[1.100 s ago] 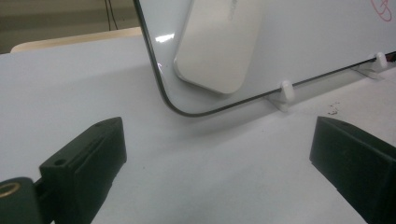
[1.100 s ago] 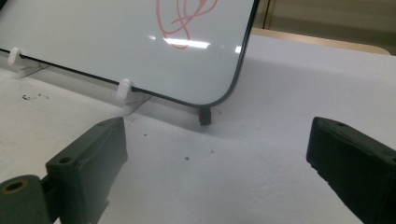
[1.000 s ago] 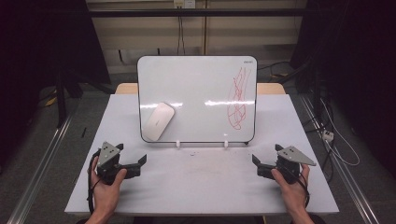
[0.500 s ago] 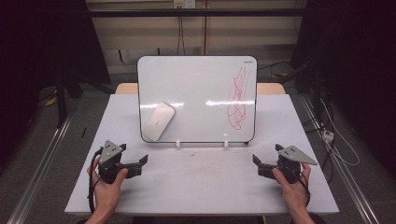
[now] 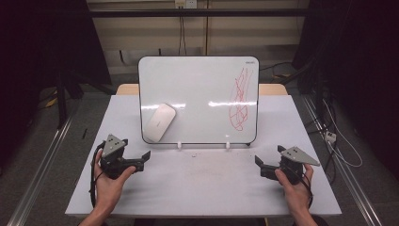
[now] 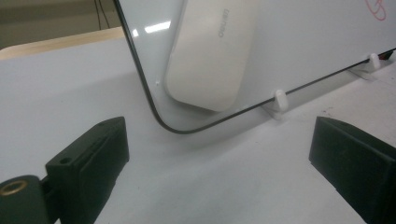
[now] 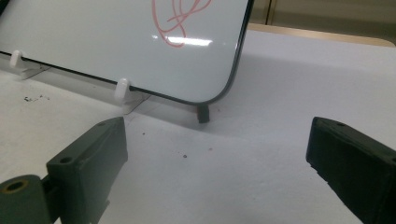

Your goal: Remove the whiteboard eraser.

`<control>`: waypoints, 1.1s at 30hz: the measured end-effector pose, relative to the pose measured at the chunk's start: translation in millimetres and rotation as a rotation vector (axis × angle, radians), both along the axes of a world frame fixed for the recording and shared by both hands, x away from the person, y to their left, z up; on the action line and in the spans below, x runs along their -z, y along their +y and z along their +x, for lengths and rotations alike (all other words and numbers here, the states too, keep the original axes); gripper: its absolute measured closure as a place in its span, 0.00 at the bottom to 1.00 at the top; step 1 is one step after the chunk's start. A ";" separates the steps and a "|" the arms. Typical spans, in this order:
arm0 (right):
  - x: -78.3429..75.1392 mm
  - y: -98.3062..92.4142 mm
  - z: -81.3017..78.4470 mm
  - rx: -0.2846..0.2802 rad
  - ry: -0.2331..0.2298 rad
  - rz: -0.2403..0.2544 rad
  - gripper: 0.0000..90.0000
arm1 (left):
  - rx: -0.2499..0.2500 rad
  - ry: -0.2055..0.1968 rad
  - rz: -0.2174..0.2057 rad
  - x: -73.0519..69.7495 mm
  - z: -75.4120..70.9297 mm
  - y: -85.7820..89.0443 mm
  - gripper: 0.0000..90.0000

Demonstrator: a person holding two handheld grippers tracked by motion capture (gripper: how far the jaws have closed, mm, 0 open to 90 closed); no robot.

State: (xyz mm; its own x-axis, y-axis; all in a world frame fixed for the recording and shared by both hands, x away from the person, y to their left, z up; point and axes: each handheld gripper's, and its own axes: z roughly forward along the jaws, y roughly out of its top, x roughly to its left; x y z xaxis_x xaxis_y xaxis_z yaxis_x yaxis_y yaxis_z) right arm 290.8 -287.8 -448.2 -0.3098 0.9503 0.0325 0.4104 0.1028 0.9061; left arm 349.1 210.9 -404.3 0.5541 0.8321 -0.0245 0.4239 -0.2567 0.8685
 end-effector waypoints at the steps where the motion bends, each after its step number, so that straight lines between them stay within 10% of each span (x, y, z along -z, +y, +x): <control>1: 0.0 0.3 0.3 0.000 0.001 -0.002 0.06 | 0.005 0.004 0.003 -2.0 0.9 -1.4 0.06; 33: -1.2 5.5 1.1 -0.013 0.000 -0.011 0.06 | 0.085 -0.119 0.075 -33.7 33.0 -45.6 0.07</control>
State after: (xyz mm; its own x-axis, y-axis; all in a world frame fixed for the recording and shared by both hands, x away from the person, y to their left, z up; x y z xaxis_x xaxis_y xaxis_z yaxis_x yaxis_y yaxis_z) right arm 291.9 -282.3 -447.0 -0.3220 0.9465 0.0218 0.4088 0.1183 0.9049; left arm 382.1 165.2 -370.6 0.6180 0.7791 0.1054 0.2934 -0.3530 0.8884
